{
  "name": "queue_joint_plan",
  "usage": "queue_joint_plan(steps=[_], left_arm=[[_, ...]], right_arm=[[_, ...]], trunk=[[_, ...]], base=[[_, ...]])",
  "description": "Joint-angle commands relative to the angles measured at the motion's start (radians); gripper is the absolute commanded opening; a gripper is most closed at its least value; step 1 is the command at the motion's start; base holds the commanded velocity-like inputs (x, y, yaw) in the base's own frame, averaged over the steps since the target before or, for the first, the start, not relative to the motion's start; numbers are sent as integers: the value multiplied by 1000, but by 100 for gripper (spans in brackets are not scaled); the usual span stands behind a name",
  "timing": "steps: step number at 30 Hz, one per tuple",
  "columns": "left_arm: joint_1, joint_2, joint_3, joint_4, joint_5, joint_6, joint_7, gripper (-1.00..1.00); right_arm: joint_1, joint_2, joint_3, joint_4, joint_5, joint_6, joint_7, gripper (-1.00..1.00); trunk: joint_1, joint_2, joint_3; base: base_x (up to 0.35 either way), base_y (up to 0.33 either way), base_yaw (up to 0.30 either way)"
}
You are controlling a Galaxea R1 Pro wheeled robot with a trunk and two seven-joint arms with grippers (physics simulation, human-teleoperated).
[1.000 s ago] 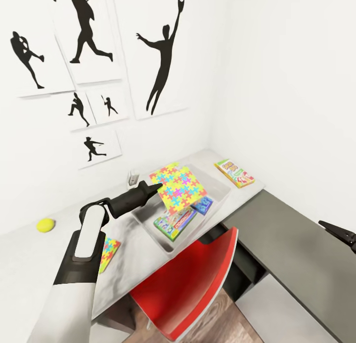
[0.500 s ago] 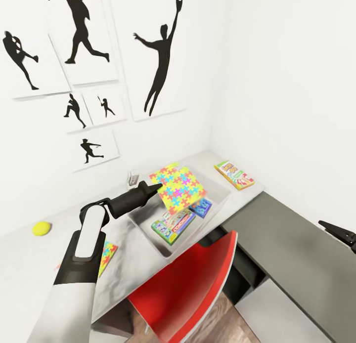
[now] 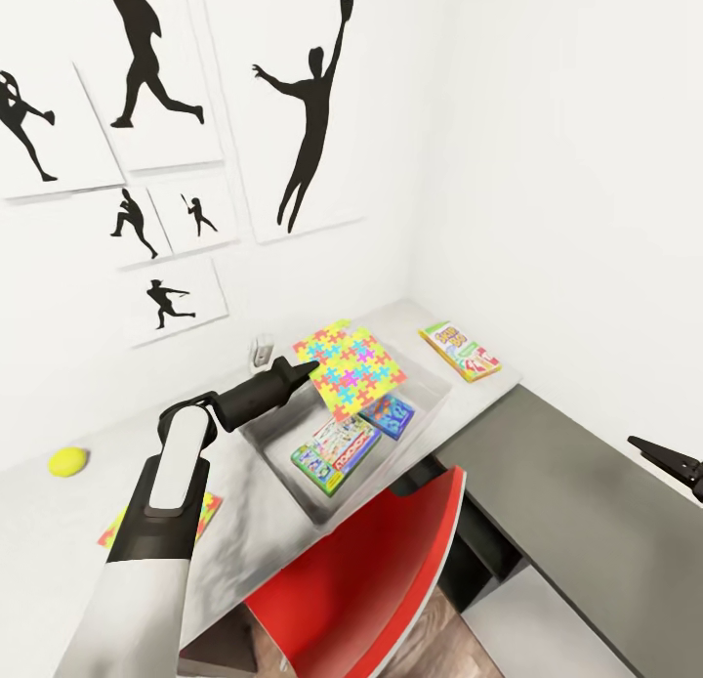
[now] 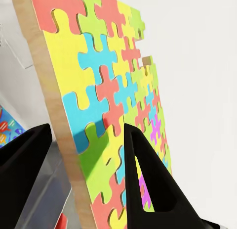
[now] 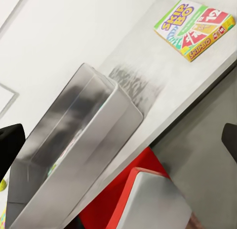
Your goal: Put all the toys in the child's room - the three board games (two on the bed and one on the table), the two jigsaw puzzles on the table, and the tennis ball on the table - inside the toy box on the table in the child's room.
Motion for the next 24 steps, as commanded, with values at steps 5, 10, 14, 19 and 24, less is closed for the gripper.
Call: queue_joint_plan(steps=[5, 10, 14, 19, 24], left_arm=[[-1, -2, 3, 6, -7, 3, -9, -100], [-1, -3, 2, 12, -5, 1, -9, -100], [-1, -4, 2, 16, -4, -1, -9, -100], [-1, -5, -2, 66, -3, -2, -9, -100], [-1, -11, -6, 156, 1, -87, -9, -100]], right_arm=[[-1, 0, -1, 0, 1, 4, 4, 100], [-1, 0, -1, 0, 1, 4, 4, 100], [-1, 1, -1, 0, 1, 4, 4, 100], [-1, 1, 0, 0, 1, 4, 3, 100], [-1, 0, 1, 0, 1, 4, 3, 100]], trunk=[[1, -2, -2], [1, -2, -2], [1, -2, -2], [1, -2, -2], [1, -2, -5]], base=[[10, -7, 0], [3, -2, 0], [1, -1, 0], [0, 0, 0], [0, 0, 0]])
